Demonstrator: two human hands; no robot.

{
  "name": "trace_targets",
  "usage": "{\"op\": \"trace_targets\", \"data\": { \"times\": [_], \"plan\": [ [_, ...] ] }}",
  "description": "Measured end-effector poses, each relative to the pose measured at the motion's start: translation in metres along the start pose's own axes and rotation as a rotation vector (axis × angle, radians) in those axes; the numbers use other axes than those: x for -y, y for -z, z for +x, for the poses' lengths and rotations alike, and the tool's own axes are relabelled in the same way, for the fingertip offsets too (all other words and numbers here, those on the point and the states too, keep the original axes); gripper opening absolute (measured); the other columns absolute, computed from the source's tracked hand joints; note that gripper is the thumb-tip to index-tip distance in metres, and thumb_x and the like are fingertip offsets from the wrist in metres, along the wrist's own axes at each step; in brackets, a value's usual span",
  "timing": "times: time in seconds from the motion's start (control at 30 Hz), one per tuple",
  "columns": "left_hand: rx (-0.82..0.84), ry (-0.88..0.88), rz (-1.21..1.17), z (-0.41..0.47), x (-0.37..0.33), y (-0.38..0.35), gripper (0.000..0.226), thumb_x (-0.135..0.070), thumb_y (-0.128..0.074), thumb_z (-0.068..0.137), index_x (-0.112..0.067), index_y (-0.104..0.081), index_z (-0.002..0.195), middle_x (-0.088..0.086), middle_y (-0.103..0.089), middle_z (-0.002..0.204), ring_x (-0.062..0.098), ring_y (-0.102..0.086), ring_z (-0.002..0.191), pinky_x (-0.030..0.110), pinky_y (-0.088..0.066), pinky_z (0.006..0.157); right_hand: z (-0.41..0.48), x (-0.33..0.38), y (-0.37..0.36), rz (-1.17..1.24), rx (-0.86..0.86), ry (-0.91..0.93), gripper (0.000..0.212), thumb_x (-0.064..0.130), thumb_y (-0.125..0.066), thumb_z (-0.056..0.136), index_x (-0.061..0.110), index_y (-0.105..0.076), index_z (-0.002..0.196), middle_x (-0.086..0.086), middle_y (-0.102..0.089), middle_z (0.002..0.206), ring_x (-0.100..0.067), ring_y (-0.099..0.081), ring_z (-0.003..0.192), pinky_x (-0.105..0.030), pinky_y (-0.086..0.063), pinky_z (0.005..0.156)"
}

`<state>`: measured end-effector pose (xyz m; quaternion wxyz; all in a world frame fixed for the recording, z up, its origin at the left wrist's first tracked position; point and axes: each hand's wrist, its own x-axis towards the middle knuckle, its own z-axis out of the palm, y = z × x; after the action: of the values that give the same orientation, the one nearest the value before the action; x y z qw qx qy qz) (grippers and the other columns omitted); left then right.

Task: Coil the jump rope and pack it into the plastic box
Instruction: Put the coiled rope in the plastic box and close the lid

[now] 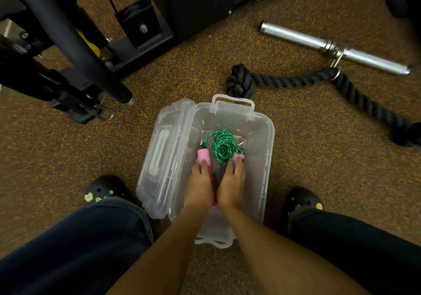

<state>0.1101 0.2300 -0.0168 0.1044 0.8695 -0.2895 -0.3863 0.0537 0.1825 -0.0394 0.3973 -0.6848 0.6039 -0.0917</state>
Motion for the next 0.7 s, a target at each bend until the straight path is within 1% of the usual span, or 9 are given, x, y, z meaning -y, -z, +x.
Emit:
{"op": "trace_targets", "data": {
  "times": [0.1,0.2,0.3,0.37,0.47,0.53,0.6,0.63,0.7],
  "plan": [
    [0.029,-0.017,0.011,0.0,0.004,0.006,0.066,-0.011,-0.062,0.084,-0.006,-0.027,0.14,0.016,-0.035,0.138,0.031,-0.05,0.113,0.038,-0.041,0.1,0.006,-0.005,0.01,-0.029,0.092,0.026,0.045,0.028,-0.027,0.101,0.021,-0.026,0.145,0.002,-0.02,0.156,-0.012,-0.017,0.144,-0.018,-0.008,0.109],
    [-0.008,-0.014,-0.064,-0.009,0.003,0.012,0.053,-0.008,-0.063,0.08,-0.003,-0.043,0.13,0.017,-0.044,0.128,0.033,-0.056,0.101,0.037,-0.044,0.093,0.006,-0.005,0.023,-0.111,0.24,0.021,0.053,0.016,-0.04,0.096,0.013,-0.024,0.146,-0.008,-0.019,0.155,-0.024,-0.018,0.144,-0.031,-0.012,0.116],
    [-0.177,-0.096,-0.169,-0.025,-0.009,0.026,0.03,-0.003,-0.055,0.084,0.0,-0.058,0.113,0.019,-0.056,0.114,0.035,-0.058,0.095,0.031,-0.04,0.083,-0.001,0.017,0.029,-0.132,0.175,0.038,0.05,0.006,-0.044,0.09,0.002,-0.034,0.139,-0.017,-0.03,0.149,-0.029,-0.024,0.14,-0.035,-0.02,0.114],
    [-0.34,-0.204,-0.246,-0.036,-0.02,0.044,0.02,-0.001,-0.051,0.087,-0.001,-0.064,0.102,0.017,-0.064,0.102,0.031,-0.059,0.092,0.022,-0.037,0.077,-0.006,0.04,0.03,-0.035,0.079,0.014,0.04,0.008,-0.046,0.091,0.001,-0.046,0.13,-0.022,-0.045,0.135,-0.034,-0.039,0.128,-0.039,-0.03,0.108],
    [-0.516,-0.303,-0.396,-0.056,-0.029,0.078,0.017,-0.001,-0.051,0.087,-0.004,-0.065,0.097,0.008,-0.066,0.094,0.017,-0.058,0.086,0.012,-0.036,0.075,-0.021,0.076,0.032,0.142,0.123,0.038,0.035,0.018,-0.049,0.092,0.006,-0.049,0.125,-0.019,-0.052,0.124,-0.032,-0.049,0.114,-0.04,-0.037,0.1],
    [-0.632,-0.288,-0.452,-0.068,-0.025,0.095,0.015,-0.001,-0.053,0.086,-0.004,-0.065,0.094,0.002,-0.061,0.089,0.01,-0.053,0.081,0.006,-0.036,0.071,-0.033,0.098,0.03,0.244,0.134,0.057,0.036,0.024,-0.051,0.093,0.005,-0.049,0.123,-0.017,-0.054,0.12,-0.03,-0.053,0.108,-0.035,-0.04,0.096],
    [-0.761,-0.235,-0.469,-0.078,-0.01,0.108,0.015,0.001,-0.053,0.085,-0.004,-0.065,0.093,0.002,-0.059,0.088,0.007,-0.051,0.079,0.003,-0.035,0.069,-0.046,0.116,0.027,0.275,0.139,0.062,0.042,0.033,-0.054,0.091,0.003,-0.049,0.12,-0.018,-0.058,0.112,-0.03,-0.056,0.101,-0.027,-0.039,0.085],
    [-0.794,-0.193,-0.474,-0.082,-0.001,0.114,0.017,0.002,-0.052,0.085,-0.004,-0.065,0.094,0.003,-0.059,0.09,0.008,-0.052,0.079,0.004,-0.036,0.068,-0.052,0.124,0.026,0.267,0.162,0.054,0.046,0.037,-0.056,0.089,0.003,-0.049,0.119,-0.017,-0.059,0.109,-0.03,-0.056,0.101,-0.025,-0.038,0.082],
    [-0.806,-0.081,-0.5,-0.089,0.016,0.123,0.02,0.001,-0.051,0.086,-0.007,-0.065,0.097,0.004,-0.059,0.094,0.011,-0.053,0.082,0.005,-0.037,0.067,-0.06,0.134,0.024,0.204,0.211,0.017,0.054,0.041,-0.062,0.083,0.004,-0.047,0.12,-0.016,-0.056,0.115,-0.03,-0.053,0.107,-0.027,-0.037,0.083]
  ]
}}
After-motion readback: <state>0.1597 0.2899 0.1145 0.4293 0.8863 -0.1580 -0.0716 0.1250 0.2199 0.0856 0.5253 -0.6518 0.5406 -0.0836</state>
